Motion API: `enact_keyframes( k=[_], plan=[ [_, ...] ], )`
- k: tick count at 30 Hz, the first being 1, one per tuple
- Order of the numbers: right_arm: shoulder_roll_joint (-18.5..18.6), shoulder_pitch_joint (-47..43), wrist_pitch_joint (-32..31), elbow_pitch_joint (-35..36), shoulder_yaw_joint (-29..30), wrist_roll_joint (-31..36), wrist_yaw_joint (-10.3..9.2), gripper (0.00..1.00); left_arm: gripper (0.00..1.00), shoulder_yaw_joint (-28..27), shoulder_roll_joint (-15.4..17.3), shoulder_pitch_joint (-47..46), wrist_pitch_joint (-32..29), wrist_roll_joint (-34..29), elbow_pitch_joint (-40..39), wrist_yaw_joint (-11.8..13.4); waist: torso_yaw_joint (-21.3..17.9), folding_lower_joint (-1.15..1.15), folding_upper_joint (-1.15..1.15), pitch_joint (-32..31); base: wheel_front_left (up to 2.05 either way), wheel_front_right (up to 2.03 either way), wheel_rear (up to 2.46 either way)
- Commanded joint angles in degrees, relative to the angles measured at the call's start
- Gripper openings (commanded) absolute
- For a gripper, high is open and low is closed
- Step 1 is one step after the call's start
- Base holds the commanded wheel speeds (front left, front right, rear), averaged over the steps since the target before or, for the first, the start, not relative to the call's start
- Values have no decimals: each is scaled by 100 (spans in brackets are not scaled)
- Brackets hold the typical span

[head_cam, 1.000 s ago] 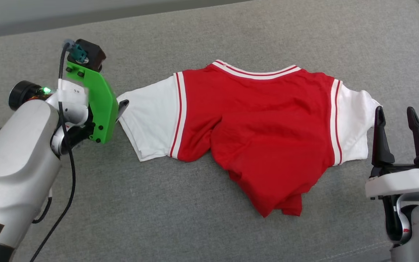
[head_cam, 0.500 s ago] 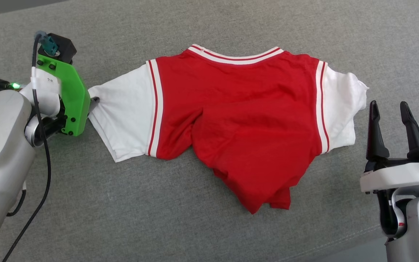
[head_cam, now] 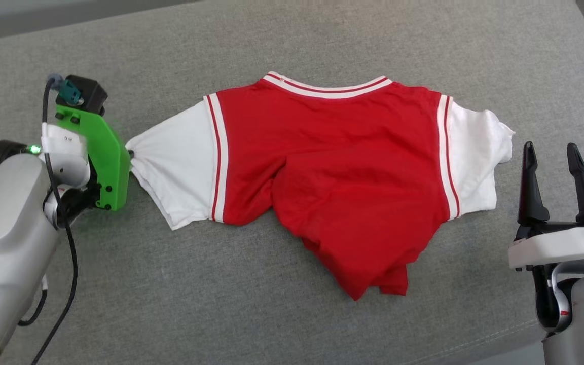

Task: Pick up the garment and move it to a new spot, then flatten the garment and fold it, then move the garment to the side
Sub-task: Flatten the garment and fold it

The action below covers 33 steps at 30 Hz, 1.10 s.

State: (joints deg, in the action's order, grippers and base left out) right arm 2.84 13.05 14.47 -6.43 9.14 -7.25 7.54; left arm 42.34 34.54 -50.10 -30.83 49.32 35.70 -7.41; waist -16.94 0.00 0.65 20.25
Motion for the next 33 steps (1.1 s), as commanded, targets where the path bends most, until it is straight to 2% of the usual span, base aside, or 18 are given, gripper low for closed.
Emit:
enact_keyframes(
  k=[1,9,14,19,26,29,33],
  plan=[
    [4,-15,52,-43,10,108,-5,100,0,25,65,291,89,42,104,-8,176,0,-65,-271,0,0,0],
    [55,-219,-556,-124,137,563,-5,100,0,-229,252,778,952,240,-149,13,627,0,-65,-822,0,0,0],
    [497,-291,-1528,-41,7,621,-5,100,0,-252,435,1209,1168,277,-843,77,922,0,-65,-1057,0,0,0],
    [1099,-114,-2848,97,-179,151,-5,100,0,-290,722,1665,1145,259,-2189,518,1200,0,-65,-1081,0,0,0],
    [2091,456,-4947,119,-632,-621,-5,100,0,-380,1149,2140,901,156,-4255,1343,1522,0,-65,-693,0,0,0],
    [2395,796,-5371,12,-716,-703,-5,100,0,-374,1257,2207,815,46,-4804,1560,1651,0,-65,-461,0,0,0],
    [2558,1254,-5765,-291,-775,-893,-5,100,0,-316,1332,2196,715,-151,-5244,1730,1820,0,-65,-163,0,0,0]
  ],
)
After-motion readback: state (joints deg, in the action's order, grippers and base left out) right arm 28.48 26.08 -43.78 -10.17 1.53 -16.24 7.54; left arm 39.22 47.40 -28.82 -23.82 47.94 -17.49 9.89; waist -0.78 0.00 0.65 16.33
